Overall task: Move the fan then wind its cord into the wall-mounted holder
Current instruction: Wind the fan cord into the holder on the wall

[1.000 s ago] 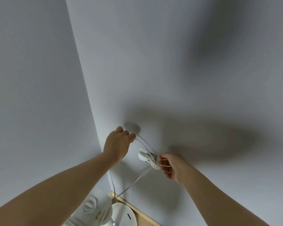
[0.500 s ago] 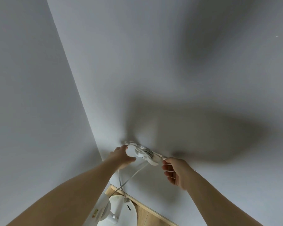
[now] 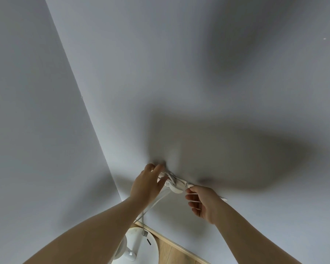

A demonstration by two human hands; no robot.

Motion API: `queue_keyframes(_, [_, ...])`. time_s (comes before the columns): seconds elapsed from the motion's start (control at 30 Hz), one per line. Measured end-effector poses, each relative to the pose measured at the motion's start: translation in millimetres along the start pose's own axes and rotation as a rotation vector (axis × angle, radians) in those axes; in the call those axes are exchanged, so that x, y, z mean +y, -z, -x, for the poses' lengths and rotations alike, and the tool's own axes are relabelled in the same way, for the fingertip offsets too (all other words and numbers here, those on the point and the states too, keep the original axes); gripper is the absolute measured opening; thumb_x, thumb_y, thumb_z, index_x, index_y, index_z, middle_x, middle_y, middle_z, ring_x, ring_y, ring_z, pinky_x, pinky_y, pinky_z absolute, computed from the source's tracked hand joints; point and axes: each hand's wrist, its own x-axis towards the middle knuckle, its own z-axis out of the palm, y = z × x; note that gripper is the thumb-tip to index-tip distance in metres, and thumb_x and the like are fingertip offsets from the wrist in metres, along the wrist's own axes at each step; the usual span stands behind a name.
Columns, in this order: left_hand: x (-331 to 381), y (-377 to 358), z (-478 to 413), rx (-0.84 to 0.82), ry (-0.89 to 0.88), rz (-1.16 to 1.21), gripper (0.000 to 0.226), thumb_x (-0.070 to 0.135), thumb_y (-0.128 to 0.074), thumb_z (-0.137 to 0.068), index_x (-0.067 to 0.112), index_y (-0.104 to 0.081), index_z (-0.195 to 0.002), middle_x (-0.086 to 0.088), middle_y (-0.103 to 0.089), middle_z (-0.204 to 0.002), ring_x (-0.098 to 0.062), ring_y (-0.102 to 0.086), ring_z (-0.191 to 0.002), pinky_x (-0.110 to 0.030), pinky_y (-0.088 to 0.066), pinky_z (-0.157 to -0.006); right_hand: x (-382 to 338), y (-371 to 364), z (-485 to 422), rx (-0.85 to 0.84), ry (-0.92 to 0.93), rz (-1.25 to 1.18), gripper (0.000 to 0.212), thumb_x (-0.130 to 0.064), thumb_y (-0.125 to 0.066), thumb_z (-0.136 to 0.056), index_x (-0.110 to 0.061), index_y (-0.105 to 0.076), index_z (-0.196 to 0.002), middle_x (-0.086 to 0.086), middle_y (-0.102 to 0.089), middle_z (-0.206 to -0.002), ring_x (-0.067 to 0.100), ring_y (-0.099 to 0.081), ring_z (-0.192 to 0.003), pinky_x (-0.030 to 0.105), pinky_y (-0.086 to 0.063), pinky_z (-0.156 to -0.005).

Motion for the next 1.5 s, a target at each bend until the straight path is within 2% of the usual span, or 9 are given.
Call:
queue_keyframes(0.13, [-9, -7, 3, -0.049, 0.008, -0.086, 0.035, 0.034, -0.05, -0.094, 0.024, -0.051, -0.128, -0.004, -0.045, -0.132, -0.025, -0.056, -0.115, -0.03, -0.05, -0.088, 0, 0, -2, -0.002, -0.001, 0.001, 0.018, -0.016, -0.047, -0.093, -0.012, -0.059, -0.08, 0.003, -0.058, -0.074, 0.015, -0.049, -0.063, 0.024, -0.039, -0.055])
queue_keyframes(0.3, [-5, -8, 2, 0.109, 0.005, -0.119, 0.006, 0.021, -0.074, -0.08, 0.016, -0.073, -0.083, -0.007, -0.057, -0.081, -0.027, -0.06, -0.07, -0.03, -0.05, -0.056, 0, 1, 0, -0.004, 0.003, 0.003, 0.018, -0.018, -0.047, -0.094, -0.012, -0.059, -0.081, 0.004, -0.059, -0.077, 0.015, -0.05, -0.067, 0.025, -0.04, -0.058])
queue_keyframes(0.4, [2, -1, -6, 0.081, 0.231, 0.173, 0.016, 0.02, -0.059, -0.09, 0.014, -0.069, -0.101, -0.008, -0.055, -0.096, -0.028, -0.062, -0.091, -0.025, -0.043, -0.071, 3, 6, 0, 0.004, -0.006, -0.005, 0.017, -0.018, -0.046, -0.093, -0.012, -0.059, -0.082, 0.004, -0.059, -0.078, 0.015, -0.051, -0.068, 0.025, -0.041, -0.057])
queue_keyframes(0.5, [-5, 2, -17, 0.085, 0.386, 0.322, 0.015, 0.016, -0.064, -0.084, 0.012, -0.071, -0.097, -0.009, -0.065, -0.098, -0.027, -0.062, -0.098, -0.024, -0.043, -0.078, 6, 10, -1, 0.017, -0.011, -0.02, 0.017, -0.017, -0.047, -0.093, -0.011, -0.059, -0.081, 0.004, -0.059, -0.078, 0.016, -0.051, -0.067, 0.025, -0.041, -0.057])
queue_keyframes(0.7, [-5, -1, -18, -0.065, 0.366, 0.275, 0.031, 0.027, -0.062, -0.085, 0.016, -0.067, -0.114, -0.004, -0.069, -0.116, -0.02, -0.061, -0.112, -0.026, -0.046, -0.097, 3, 8, 0, 0.007, -0.004, -0.023, 0.019, -0.017, -0.046, -0.094, -0.011, -0.058, -0.08, 0.004, -0.058, -0.075, 0.015, -0.05, -0.065, 0.025, -0.04, -0.057])
queue_keyframes(0.93, [3, 3, -22, -0.208, 0.382, 0.278, 0.052, 0.037, -0.06, -0.087, 0.006, -0.052, -0.128, -0.012, -0.059, -0.129, -0.029, -0.054, -0.12, -0.033, -0.045, -0.097, 4, 6, -3, 0.011, -0.015, -0.014, 0.017, -0.017, -0.047, -0.094, -0.011, -0.058, -0.084, 0.005, -0.059, -0.078, 0.016, -0.051, -0.067, 0.024, -0.041, -0.056])
queue_keyframes(1.2, [5, -8, -23, -0.299, 0.415, 0.09, 0.065, 0.058, -0.051, -0.087, 0.005, -0.049, -0.125, -0.013, -0.06, -0.125, -0.029, -0.057, -0.115, -0.035, -0.047, -0.092, -2, 6, -3, -0.002, 0.004, -0.023, 0.018, -0.018, -0.047, -0.095, -0.012, -0.059, -0.082, 0.003, -0.059, -0.076, 0.015, -0.051, -0.067, 0.025, -0.04, -0.058])
queue_keyframes(1.37, [5, -4, -24, -0.368, 0.522, 0.329, 0.063, 0.05, -0.055, -0.088, 0.005, -0.045, -0.131, -0.013, -0.053, -0.134, -0.029, -0.05, -0.122, -0.034, -0.042, -0.099, 6, 4, -7, -0.002, -0.011, -0.038, 0.015, -0.017, -0.047, -0.094, -0.011, -0.059, -0.086, 0.005, -0.06, -0.08, 0.016, -0.052, -0.068, 0.025, -0.041, -0.057])
queue_keyframes(1.5, [5, -13, -14, -0.312, 0.632, 0.64, 0.058, 0.041, -0.06, -0.088, 0.004, -0.042, -0.129, -0.014, -0.054, -0.127, -0.026, -0.049, -0.107, -0.029, -0.038, -0.086, 9, 4, -9, -0.007, -0.015, -0.033, 0.014, -0.016, -0.048, -0.094, -0.01, -0.059, -0.087, 0.006, -0.06, -0.081, 0.017, -0.053, -0.07, 0.025, -0.043, -0.057])
